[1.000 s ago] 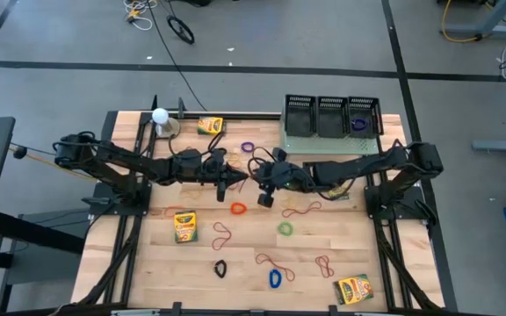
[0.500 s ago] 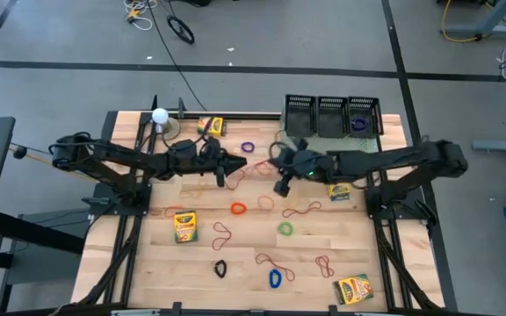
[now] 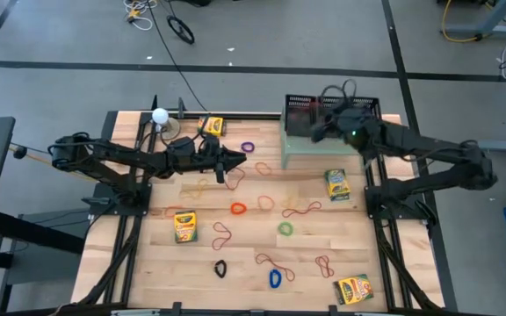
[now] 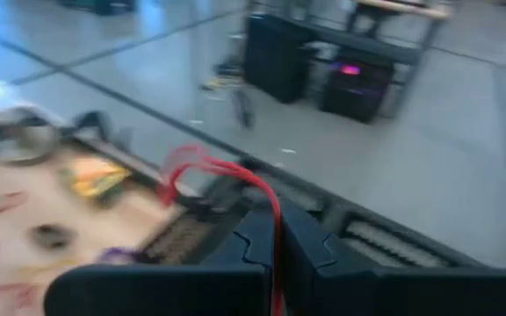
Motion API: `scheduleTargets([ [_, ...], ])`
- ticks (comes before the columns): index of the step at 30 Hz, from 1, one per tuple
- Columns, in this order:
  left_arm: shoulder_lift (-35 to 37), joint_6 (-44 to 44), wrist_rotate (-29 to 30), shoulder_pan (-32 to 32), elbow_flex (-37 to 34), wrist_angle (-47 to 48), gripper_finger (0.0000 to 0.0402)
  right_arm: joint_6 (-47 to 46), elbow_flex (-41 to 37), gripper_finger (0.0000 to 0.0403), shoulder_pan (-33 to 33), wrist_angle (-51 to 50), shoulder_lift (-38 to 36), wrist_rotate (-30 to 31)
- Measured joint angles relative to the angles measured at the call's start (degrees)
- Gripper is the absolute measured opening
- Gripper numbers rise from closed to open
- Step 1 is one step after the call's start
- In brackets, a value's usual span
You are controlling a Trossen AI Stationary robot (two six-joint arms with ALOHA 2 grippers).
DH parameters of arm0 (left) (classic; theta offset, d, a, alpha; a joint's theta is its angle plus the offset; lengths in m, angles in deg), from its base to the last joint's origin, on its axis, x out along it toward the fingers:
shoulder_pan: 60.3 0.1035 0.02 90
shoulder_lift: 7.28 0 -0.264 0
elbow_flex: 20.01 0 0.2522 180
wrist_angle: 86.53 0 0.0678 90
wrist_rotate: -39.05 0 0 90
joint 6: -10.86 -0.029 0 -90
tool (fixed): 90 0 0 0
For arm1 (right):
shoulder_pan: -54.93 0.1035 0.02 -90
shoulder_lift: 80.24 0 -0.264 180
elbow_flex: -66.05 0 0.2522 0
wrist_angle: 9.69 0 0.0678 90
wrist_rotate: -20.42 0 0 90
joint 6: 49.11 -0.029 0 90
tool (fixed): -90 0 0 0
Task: Pick & Place Office Desk Supplies
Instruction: Put the red rubber band into the middle black basket on the shelf
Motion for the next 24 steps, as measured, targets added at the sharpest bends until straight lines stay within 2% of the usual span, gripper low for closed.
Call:
scheduleTargets([
  [8,0.0,-0.15,0.14,0.0,0.0,-0.2,0.0102,-4.15,-0.04,0.0008,-13.66,-9.0,1.5,-2.05],
  [17,-0.02,-0.78,0.36,0.0,0.0,-0.09,0.0102,-6.09,-0.04,0.001,-20.45,-10.03,6.71,-10.64],
  [20,-0.02,-0.58,0.36,-0.02,0.0,-0.09,0.0102,-7.38,-0.03,0.0026,-21.16,-9.98,8.27,-12.53],
  [24,-0.02,-0.75,0.36,-0.01,0.0,-0.09,0.0102,-7.97,-0.04,0.0074,-21.15,-9.99,8.99,-12.72],
])
